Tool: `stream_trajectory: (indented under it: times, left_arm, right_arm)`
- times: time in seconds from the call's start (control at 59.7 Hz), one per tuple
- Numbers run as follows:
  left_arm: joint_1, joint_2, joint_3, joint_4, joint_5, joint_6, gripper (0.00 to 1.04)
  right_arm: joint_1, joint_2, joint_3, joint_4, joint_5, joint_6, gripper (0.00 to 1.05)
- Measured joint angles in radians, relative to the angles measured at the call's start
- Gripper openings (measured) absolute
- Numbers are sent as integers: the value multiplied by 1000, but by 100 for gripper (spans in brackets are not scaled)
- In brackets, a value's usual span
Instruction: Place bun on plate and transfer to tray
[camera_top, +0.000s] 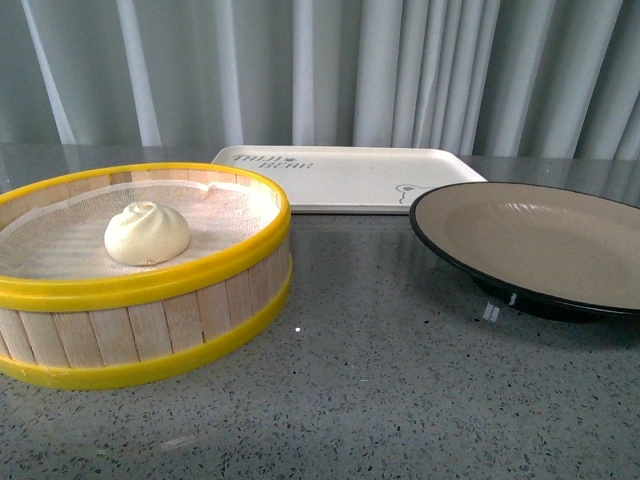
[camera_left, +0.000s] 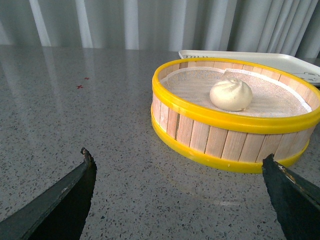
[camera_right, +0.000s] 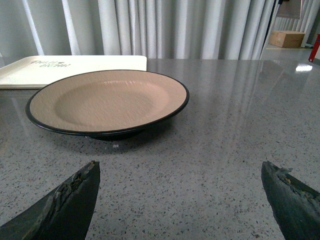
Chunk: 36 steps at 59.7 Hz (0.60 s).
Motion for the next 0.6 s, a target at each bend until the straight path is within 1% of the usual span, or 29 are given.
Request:
stream_trajectory:
  times: [0.469,0.486,0.503,0.519,0.536,0.553,0.57,0.603]
  left_arm:
    - [0,0,0,0,0,0,98]
    - [-6,10,4,-14,-18,-9,98]
    - [-19,34,22,-69,-64,-40,98]
    - [-42,89,64,-181,-138,-104,98]
    - [-51,133,94,-247,-179,-145,98]
    - [-55,158,108,-280,-188,-156,98]
    - [-61,198,132,-332,-232,-199,98]
    - [-66,227,148,-373,-248,-236,98]
  right_arm:
    - [0,0,0,0,0,0,96]
    - [0,0,0,0,0,0,96]
    - [0,0,0,0,0,0,96]
    - [0,0,0,0,0,0,96]
    - [0,0,0,0,0,0,96]
    - [0,0,0,0,0,0,96]
    - [0,0,0,0,0,0,96]
    - [0,0,0,0,0,0,96]
